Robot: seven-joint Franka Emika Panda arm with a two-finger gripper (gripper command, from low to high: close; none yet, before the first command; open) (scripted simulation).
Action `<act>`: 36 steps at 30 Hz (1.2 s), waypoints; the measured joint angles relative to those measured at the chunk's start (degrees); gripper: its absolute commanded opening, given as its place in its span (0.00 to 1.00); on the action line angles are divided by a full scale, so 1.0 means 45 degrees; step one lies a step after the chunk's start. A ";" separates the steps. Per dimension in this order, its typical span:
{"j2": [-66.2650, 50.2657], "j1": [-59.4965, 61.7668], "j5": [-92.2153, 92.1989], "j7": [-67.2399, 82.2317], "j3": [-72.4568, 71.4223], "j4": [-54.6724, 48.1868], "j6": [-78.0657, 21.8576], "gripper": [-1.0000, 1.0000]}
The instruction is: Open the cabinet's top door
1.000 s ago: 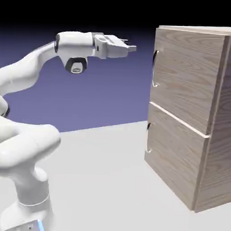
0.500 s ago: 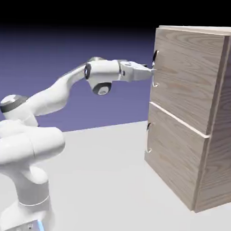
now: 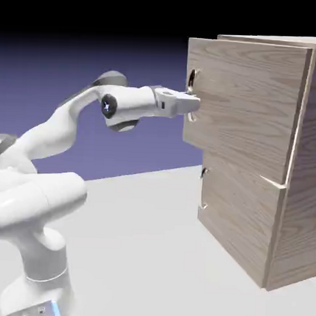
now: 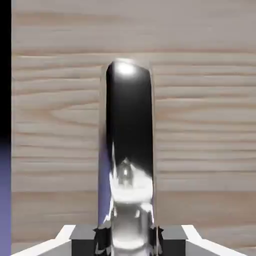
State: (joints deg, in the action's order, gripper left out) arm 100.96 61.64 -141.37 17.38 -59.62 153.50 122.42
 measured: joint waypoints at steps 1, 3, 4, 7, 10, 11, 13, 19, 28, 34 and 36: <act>-0.0039 -0.0213 0.0036 0.0304 0.0266 0.0443 -0.0554 0.00; -0.0143 -0.0548 0.0212 0.0874 0.0856 0.1253 -0.1662 0.00; -0.0208 -0.0669 0.0348 0.1144 0.1181 0.1621 -0.2216 0.00; -0.0459 -0.0837 0.0926 0.1906 0.2261 0.2564 -0.3878 0.00; -0.0821 -0.0718 0.1723 0.2632 0.3467 0.3268 -0.5539 0.00; -0.0975 -0.0620 0.2030 0.2873 0.3887 0.3450 -0.6093 0.00; -0.1342 -0.0347 0.2698 0.3364 0.4740 0.3737 -0.7201 0.00; -0.3067 0.0924 0.5108 0.5038 0.7241 0.3988 -1.0524 0.00; -0.7135 0.2872 0.9245 0.8179 0.9736 0.2783 -1.4627 0.00; -0.9904 0.3543 1.1715 1.0193 1.0453 0.1387 -1.6227 0.00; -1.0827 0.3668 1.2504 1.0832 1.0613 0.0841 -1.6628 0.00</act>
State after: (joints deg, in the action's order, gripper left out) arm 52.24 78.15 -85.11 66.12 -11.86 157.28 47.59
